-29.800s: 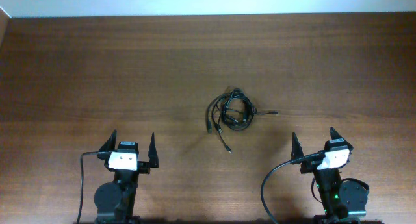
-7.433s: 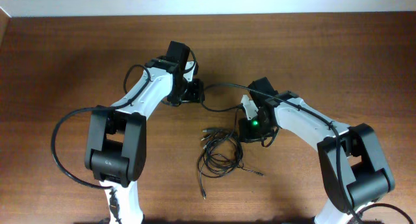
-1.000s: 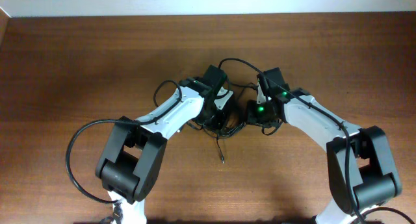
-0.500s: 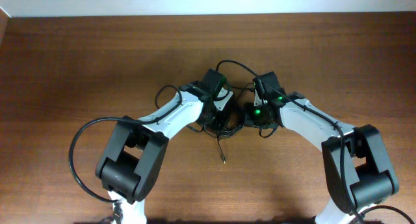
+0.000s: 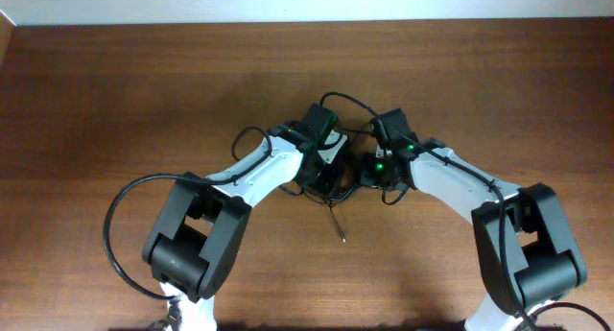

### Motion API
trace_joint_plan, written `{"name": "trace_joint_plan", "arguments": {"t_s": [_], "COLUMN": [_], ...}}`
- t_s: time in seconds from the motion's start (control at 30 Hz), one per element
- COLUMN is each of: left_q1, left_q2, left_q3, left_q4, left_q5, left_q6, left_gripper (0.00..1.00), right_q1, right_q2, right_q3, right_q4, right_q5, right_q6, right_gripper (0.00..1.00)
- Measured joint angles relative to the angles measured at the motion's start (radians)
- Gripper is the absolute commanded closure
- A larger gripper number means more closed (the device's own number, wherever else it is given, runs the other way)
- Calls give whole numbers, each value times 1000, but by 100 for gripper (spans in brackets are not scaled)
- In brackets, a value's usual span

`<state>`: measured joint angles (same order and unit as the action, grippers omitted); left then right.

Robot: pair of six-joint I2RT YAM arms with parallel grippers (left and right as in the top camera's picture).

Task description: Untangle cables

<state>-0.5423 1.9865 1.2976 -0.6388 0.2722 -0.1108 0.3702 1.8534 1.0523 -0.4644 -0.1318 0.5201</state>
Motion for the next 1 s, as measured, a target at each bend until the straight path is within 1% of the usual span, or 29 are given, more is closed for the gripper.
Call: {"name": "trace_joint_plan", "arguments": {"t_s": [0.07,0.17,0.23,0.27,0.43,0.47,0.5,0.6,0.7,0.77,0.83,0.87,0.9,0.93,1.0], "left_q1": [-1,-3,-4,-7,-23,-25,-26,-21,-18,-18,-15,-14,-13,-13,-13], "left_q2": [0,0,0,0,0,0,0,-1,-1,-1,-1,-1,-1,-1,-1], "left_q3": [0,0,0,0,0,0,0,-6,-9,-11,-12,-12,-12,-13,-11], "left_q4": [1,6,9,10,13,16,20,19,23,24,24,24,24,24,12], "left_q5": [-10,-30,-65,-99,-173,-179,-182,-239,-259,-272,-285,-289,-291,-292,-287], "left_q6": [2,-4,-23,-42,-85,-89,-91,-95,-95,-96,-95,-96,-98,-96,-96], "left_gripper": [51,53,53,54,54,54,54,54,55,55,61,62,62,62,61], "right_q1": [0,0,0,0,-8,-18,-43,-153,-213,-220,-221,-221,-221,-221,-221], "right_q2": [1,14,20,29,33,33,33,35,43,48,48,48,49,49,49], "right_q3": [12,53,71,86,103,104,105,105,138,196,239,246,268,290,309], "right_q4": [-39,-153,-217,-286,-428,-441,-466,-517,-612,-647,-695,-708,-751,-787,-792], "right_q5": [37,96,139,185,316,319,322,377,375,306,243,236,216,206,185], "right_q6": [17,29,30,30,24,15,1,-11,-27,-65,-98,-103,-111,-117,-126], "right_gripper": [83,82,82,82,81,81,76,75,75,71,68,65,59,58,55]}}
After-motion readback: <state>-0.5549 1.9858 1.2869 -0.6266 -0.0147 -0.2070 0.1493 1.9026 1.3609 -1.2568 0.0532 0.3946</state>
